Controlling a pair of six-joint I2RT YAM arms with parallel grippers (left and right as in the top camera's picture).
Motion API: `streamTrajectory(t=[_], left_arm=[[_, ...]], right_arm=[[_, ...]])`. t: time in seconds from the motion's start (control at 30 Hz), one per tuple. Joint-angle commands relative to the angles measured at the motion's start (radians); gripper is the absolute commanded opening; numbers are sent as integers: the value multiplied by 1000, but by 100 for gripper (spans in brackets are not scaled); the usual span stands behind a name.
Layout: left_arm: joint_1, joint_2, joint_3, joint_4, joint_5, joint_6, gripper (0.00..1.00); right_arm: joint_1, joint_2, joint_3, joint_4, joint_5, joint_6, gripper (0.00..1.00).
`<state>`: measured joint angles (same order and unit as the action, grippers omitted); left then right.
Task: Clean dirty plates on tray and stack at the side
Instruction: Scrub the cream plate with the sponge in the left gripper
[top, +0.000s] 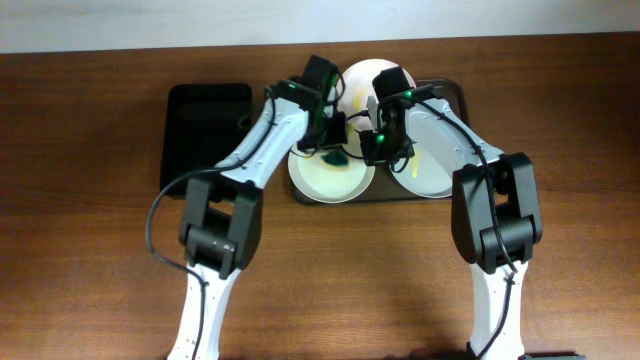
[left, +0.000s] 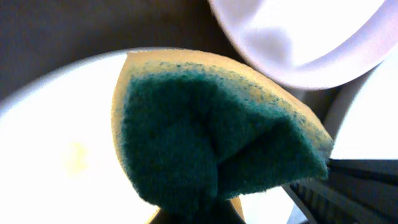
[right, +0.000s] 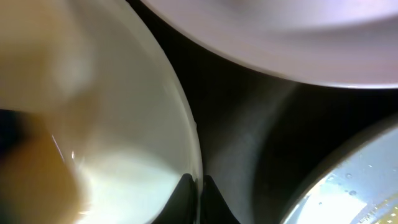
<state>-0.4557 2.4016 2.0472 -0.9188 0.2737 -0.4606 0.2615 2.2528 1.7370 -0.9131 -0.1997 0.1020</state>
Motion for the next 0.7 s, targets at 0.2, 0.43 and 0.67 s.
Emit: streamTrajectory(t=[0.2,0.43,0.67], left_arm=[[6,109,11,-37,-127,-17,0],[45,89,11,-105,-486,-17,0],[54,27,35,-108,-615,-17,0]], right_arm=[[0,33,-15,-29,54,-16,4],[0,33,-15,-29,54,-17,4],[0,33,-15,-29,54,-17,4]])
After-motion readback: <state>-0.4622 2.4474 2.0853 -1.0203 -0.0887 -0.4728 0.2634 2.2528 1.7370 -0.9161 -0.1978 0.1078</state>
